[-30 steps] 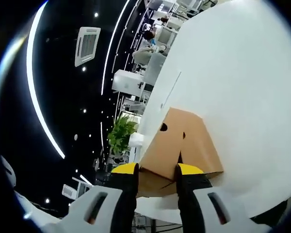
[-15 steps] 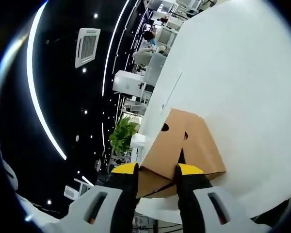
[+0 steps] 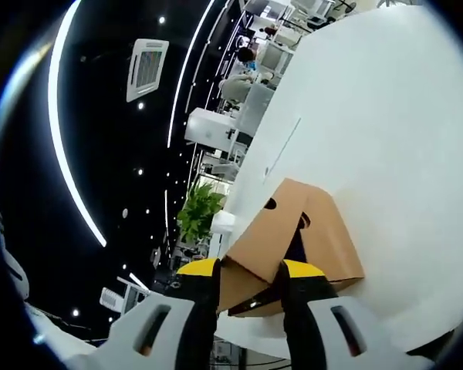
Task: Operate the shoe box by opening the lid, removing the specified soft item, and placing it in the target area until the item is outside and the box remains undamaged.
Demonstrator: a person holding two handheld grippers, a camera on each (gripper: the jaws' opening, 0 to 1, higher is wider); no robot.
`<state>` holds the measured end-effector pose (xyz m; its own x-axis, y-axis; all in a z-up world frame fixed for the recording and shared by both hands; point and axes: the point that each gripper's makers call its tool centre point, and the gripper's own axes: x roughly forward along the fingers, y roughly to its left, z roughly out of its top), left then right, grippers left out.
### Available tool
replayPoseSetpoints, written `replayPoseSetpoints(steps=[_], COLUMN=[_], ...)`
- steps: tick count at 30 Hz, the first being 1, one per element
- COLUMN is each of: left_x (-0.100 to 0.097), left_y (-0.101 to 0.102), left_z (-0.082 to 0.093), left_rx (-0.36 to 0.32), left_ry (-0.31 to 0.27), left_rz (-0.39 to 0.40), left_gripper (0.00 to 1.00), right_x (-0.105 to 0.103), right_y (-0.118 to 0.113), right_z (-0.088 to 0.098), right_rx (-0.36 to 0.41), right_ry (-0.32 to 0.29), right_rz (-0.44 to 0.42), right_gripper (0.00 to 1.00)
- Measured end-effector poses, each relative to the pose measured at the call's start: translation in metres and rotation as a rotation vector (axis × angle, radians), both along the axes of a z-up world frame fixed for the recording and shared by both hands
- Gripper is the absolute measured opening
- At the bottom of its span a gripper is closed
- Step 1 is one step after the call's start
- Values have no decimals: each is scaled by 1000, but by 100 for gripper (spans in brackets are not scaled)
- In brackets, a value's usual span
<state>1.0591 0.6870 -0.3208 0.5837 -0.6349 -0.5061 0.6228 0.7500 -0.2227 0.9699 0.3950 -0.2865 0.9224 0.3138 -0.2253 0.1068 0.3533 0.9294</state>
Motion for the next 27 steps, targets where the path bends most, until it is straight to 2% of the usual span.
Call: replayPoseSetpoints(steps=[4, 7, 9, 11, 12, 14, 21, 23, 27], left_x=[4, 2, 2, 4, 6, 7, 10, 10, 9], left_y=[5, 1, -4, -8, -9, -12, -17, -17, -17], left_z=[-5, -4, -1, 3, 5, 14, 16, 15, 15], left_rx=[-5, -19, -29, -48, -56, -65, -69, -69, -67], left_ry=[5, 16, 23, 11, 13, 13, 16, 14, 21], left_rz=[4, 14, 13, 17, 18, 21, 13, 14, 20], left_gripper=[38, 38, 38, 38, 38, 38, 38, 37, 37], right_x=[0, 0, 1, -1, -1, -1, 0, -4, -12], right_y=[0, 1, -2, -2, -3, -1, -8, -10, -16], right_z=[1, 3, 8, 13, 14, 15, 20, 19, 15], right_rx=[-2, -15, -80, -76, -127, -132, -146, -170, -159], right_ry=[-1, -7, -72, -87, -107, -101, -125, -105, -94], right_rz=[-4, -7, -10, -24, -27, -23, -43, -36, -57], right_gripper=[30, 31, 30, 27, 25, 24, 18, 17, 10])
